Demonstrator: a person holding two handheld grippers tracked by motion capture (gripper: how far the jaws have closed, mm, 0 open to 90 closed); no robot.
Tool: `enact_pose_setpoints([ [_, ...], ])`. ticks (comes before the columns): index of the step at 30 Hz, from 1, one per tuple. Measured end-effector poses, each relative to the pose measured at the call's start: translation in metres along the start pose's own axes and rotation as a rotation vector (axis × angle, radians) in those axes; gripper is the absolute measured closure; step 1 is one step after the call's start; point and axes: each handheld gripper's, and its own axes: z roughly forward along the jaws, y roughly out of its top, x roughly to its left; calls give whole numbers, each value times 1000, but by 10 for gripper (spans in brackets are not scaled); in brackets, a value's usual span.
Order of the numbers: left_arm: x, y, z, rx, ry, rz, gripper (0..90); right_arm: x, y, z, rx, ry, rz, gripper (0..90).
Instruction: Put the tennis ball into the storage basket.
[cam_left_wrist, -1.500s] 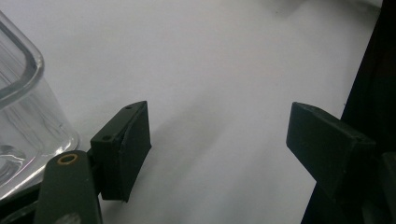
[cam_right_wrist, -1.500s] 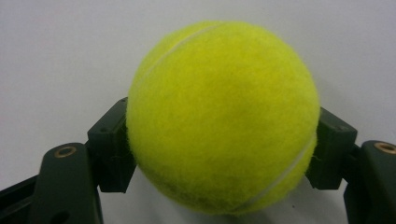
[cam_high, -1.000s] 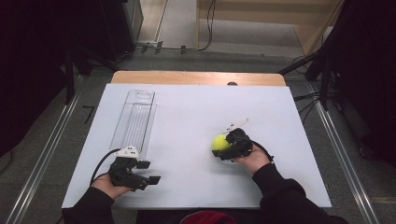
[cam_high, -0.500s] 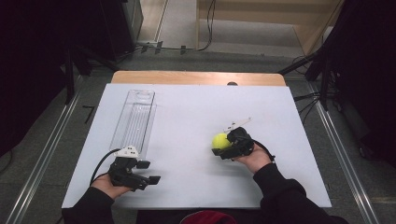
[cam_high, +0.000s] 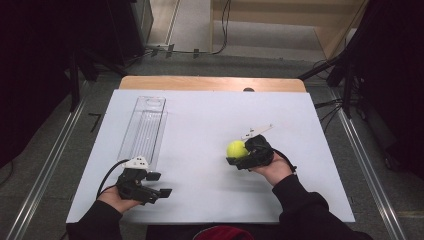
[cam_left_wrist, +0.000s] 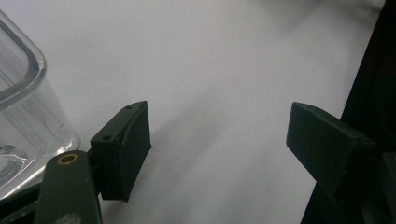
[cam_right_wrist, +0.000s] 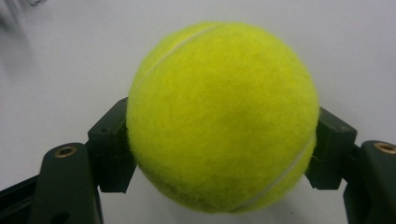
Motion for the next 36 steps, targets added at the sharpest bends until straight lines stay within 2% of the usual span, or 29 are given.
enact_pose_setpoints([
  [12,1,0,-1,-2,7,-3,225,8,7,-1,-35,41,2,236],
  [27,1,0,-1,-5,6,-2,225,16,13,-1,-40,78,-6,236],
  [36,1,1,-1,-5,6,-1,225,18,16,0,-39,90,9,236],
])
